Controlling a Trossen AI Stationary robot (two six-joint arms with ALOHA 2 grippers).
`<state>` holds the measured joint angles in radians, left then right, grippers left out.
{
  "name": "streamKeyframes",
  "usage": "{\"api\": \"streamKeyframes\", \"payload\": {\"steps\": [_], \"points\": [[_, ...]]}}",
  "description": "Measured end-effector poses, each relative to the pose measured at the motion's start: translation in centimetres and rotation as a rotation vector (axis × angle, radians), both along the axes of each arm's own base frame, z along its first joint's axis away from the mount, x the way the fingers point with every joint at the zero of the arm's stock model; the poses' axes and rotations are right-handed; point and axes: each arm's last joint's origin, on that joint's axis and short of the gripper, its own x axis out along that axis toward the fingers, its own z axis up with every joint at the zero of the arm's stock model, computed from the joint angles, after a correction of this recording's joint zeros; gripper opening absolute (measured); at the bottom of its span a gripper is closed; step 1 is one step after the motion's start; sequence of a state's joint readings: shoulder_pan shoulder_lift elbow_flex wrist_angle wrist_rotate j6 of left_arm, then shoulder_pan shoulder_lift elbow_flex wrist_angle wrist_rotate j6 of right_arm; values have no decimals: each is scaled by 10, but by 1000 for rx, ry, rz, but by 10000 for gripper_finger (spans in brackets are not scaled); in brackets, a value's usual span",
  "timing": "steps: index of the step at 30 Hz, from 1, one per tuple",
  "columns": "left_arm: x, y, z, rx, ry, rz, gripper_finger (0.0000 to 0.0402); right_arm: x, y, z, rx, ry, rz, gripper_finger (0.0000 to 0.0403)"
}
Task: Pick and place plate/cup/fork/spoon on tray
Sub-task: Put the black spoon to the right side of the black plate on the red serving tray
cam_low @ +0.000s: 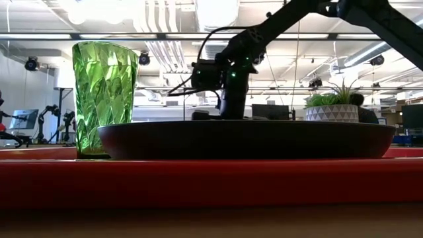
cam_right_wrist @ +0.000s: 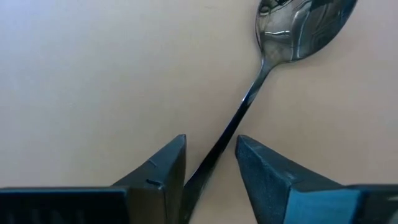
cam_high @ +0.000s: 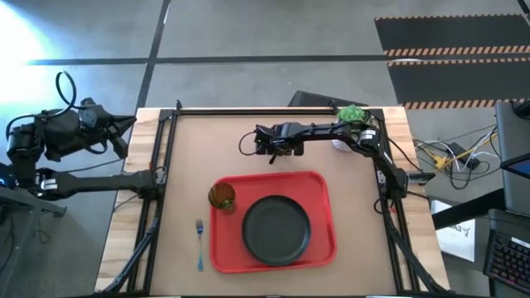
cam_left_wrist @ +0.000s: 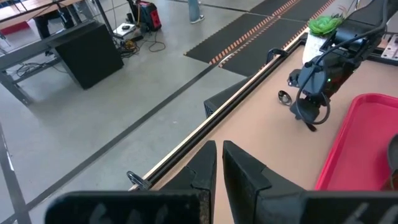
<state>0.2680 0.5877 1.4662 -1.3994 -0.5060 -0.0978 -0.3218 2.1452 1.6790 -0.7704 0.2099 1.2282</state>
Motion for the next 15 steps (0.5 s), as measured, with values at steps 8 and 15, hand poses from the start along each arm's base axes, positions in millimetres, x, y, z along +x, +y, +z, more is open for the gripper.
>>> {"api": "streamKeyframes", "payload": {"steps": [8, 15], "points": [[-3, -1, 0, 1, -7, -1, 11, -5, 3, -7, 19, 42, 65, 34], [-5, -1, -1, 2, -14, -2, 11, -7, 7, -12, 40, 66, 134, 11]]}}
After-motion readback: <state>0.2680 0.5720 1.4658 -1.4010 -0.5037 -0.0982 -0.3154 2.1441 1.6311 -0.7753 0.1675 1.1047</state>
